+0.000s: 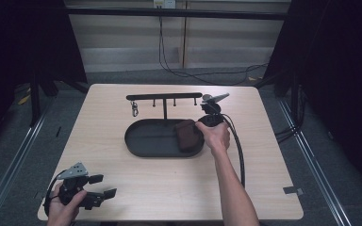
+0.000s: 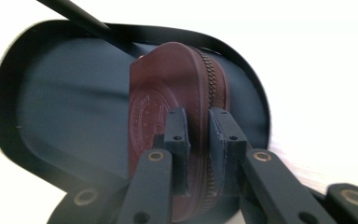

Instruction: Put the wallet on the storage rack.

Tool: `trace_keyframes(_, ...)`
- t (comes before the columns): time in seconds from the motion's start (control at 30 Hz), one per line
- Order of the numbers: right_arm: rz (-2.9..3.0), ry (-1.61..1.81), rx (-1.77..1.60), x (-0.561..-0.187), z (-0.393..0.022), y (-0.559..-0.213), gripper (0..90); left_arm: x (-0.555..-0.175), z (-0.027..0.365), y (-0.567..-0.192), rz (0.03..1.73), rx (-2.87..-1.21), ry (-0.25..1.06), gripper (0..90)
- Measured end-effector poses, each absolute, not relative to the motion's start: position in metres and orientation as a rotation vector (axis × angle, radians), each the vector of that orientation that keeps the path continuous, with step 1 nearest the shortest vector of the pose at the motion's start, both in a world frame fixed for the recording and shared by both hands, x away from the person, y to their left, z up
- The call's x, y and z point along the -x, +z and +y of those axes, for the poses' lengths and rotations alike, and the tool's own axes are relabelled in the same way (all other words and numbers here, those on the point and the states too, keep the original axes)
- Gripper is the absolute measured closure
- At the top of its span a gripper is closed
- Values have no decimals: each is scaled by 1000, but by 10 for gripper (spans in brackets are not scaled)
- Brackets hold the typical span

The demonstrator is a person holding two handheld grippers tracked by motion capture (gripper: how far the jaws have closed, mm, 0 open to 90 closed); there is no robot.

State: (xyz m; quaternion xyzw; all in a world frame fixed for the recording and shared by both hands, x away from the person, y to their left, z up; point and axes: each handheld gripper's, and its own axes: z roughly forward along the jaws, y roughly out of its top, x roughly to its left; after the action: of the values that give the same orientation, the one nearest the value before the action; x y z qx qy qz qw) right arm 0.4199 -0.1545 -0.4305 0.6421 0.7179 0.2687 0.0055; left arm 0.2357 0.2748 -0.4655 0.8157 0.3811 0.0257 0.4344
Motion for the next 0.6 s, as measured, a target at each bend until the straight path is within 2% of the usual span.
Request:
trace_keyframes(0.3,2239,860,-2005,-418,-157,-430,785,-236,275,-465,952,-2031,65,165)
trace_keyframes(0.6,2259,885,-1981,-416,-158,-425,716,-236,275,-465,951,-2030,66,166)
